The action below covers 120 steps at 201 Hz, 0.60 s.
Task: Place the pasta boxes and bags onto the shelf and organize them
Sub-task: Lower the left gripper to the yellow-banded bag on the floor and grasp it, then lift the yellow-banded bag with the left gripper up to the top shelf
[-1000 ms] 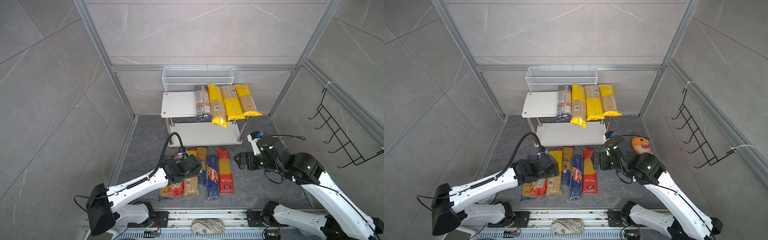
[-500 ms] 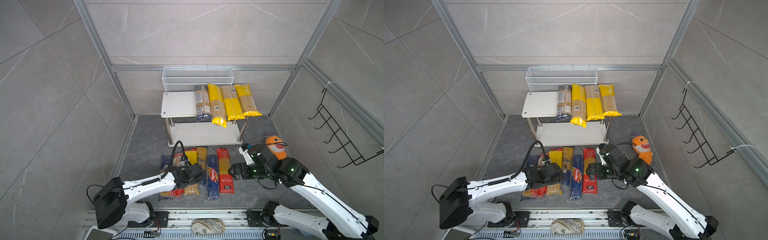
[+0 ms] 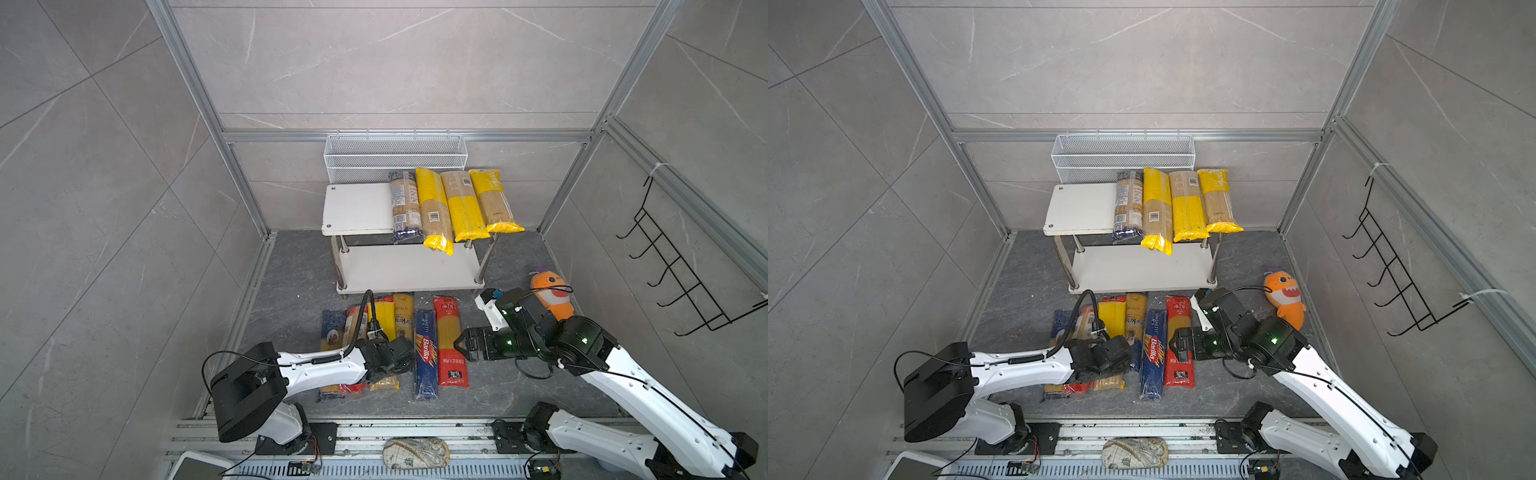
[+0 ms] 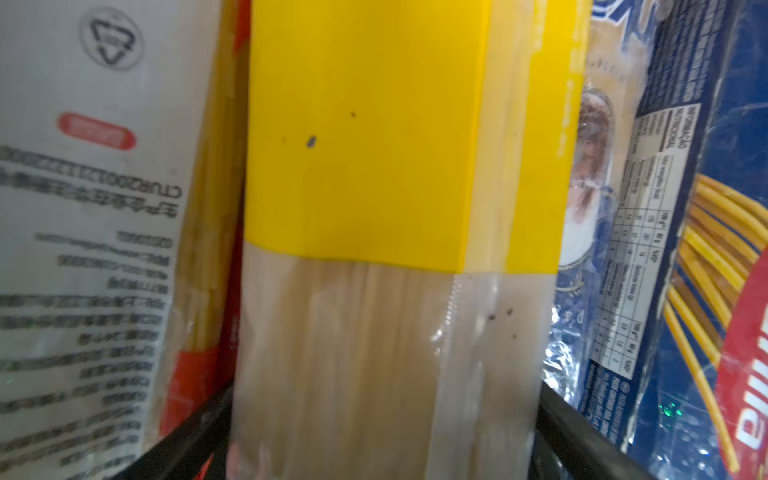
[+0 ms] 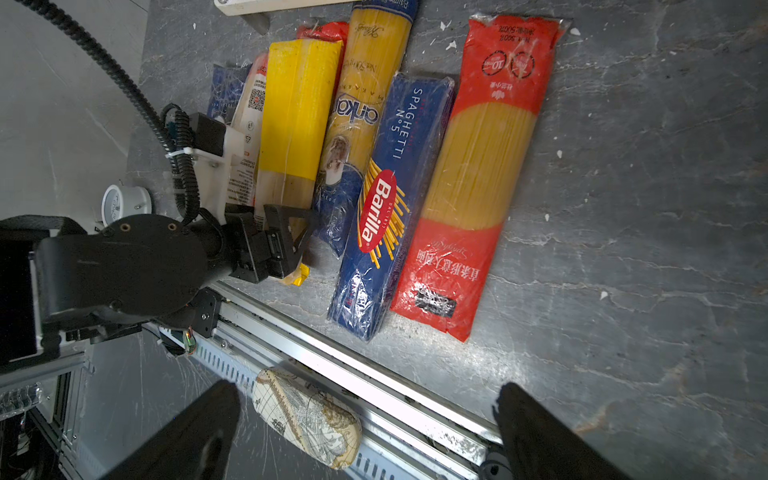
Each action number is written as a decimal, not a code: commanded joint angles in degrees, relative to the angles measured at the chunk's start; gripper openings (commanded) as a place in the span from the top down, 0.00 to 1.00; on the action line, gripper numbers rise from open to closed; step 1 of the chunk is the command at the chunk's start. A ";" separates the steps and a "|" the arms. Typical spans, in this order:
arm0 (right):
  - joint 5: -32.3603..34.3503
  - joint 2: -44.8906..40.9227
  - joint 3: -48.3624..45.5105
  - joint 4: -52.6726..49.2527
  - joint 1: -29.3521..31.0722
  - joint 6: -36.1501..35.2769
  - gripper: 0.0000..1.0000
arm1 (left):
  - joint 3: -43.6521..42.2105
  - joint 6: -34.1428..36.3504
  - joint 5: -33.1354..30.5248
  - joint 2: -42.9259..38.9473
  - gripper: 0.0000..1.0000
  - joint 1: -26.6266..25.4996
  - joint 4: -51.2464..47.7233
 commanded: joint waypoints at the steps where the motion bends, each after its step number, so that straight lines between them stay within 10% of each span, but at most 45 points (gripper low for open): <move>1: -0.31 -0.16 1.18 -0.01 0.31 -0.15 0.00 | -0.22 -1.20 1.58 3.36 0.11 -0.02 3.62; 26: -0.37 -0.07 1.75 0.09 0.30 -0.09 0.00 | -0.30 -0.92 1.40 2.08 0.23 -0.01 1.96; 64: -1.13 0.97 2.54 0.42 0.31 -0.31 0.00 | -0.14 0.92 -0.48 -1.18 0.81 -0.06 -2.82; 120: -1.98 2.56 4.71 0.88 0.33 -0.92 0.00 | 0.54 3.73 -2.59 -10.33 1.00 -0.06 -8.50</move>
